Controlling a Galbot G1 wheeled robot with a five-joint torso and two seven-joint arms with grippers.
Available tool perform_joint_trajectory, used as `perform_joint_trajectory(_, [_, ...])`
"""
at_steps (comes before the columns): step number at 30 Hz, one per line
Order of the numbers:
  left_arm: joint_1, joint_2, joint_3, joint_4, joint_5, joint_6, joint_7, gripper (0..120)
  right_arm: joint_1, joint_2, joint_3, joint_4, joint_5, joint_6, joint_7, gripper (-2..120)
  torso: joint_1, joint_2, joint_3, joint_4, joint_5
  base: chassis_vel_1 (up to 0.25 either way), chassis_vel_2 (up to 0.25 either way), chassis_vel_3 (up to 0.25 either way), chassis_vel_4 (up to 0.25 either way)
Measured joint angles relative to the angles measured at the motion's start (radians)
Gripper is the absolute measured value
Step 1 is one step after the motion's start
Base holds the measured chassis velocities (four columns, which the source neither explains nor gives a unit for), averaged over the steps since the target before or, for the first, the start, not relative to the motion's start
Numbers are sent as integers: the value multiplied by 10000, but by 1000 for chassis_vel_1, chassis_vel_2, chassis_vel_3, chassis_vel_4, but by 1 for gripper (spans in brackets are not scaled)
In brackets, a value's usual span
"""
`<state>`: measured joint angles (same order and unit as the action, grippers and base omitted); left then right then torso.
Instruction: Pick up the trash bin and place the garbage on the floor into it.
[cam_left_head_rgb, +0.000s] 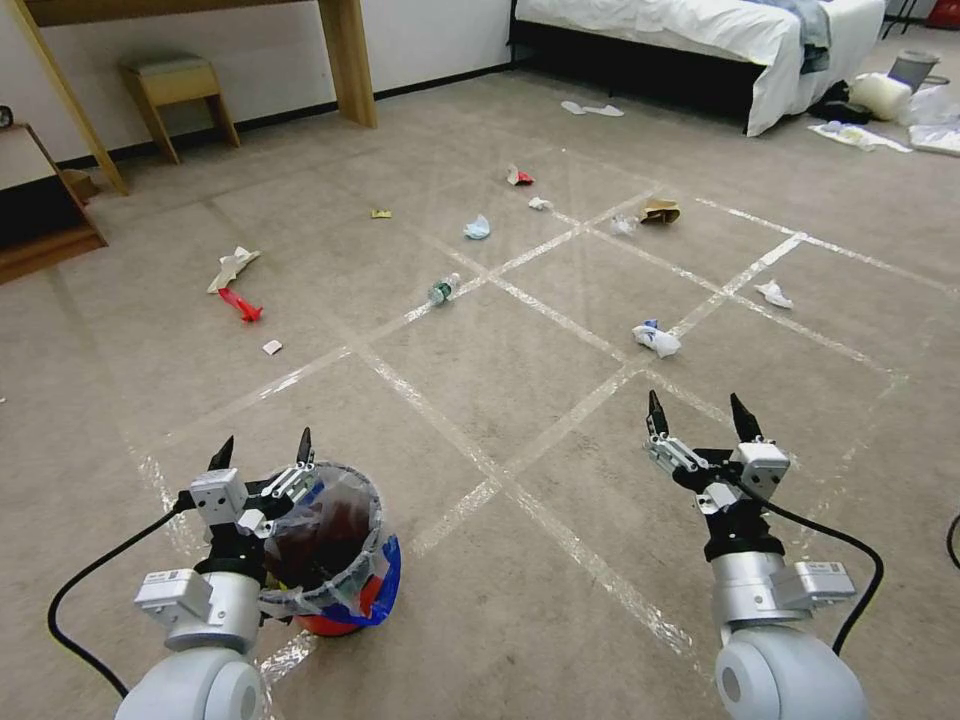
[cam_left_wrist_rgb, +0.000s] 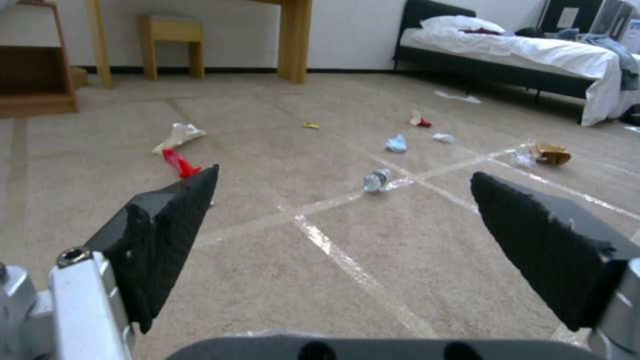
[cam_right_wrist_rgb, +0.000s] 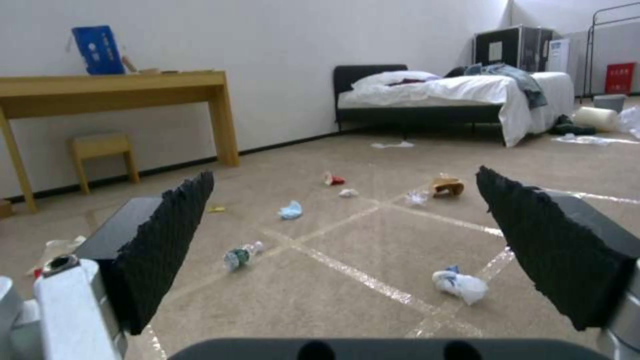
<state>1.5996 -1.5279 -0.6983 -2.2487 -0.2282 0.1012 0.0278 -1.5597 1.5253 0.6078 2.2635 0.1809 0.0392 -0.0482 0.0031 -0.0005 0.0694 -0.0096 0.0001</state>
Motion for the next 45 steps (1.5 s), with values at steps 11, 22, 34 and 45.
perform_joint_trajectory(11, [-63,-42,151,87,0,-7,49,100,23,-34,102,17,10,-21,14,100,0,0,0,0,0,0,0,0,0])
perform_joint_trajectory(22, [-7,45,194,90,-337,419,-111,100,49,-252,270,72,73,176,172,100,0,0,0,0,0,0,0,0,0])
perform_joint_trajectory(34, [382,1781,-377,-712,-3623,3305,-2337,100,-31,-359,266,2,333,228,330,100,0,0,0,1,0,0,0,0,0])
perform_joint_trajectory(45, [152,4009,-771,-123,-6242,5279,-3293,100,-260,-338,399,88,306,395,325,100,0,0,0,-1,-2,0,0,0,0])
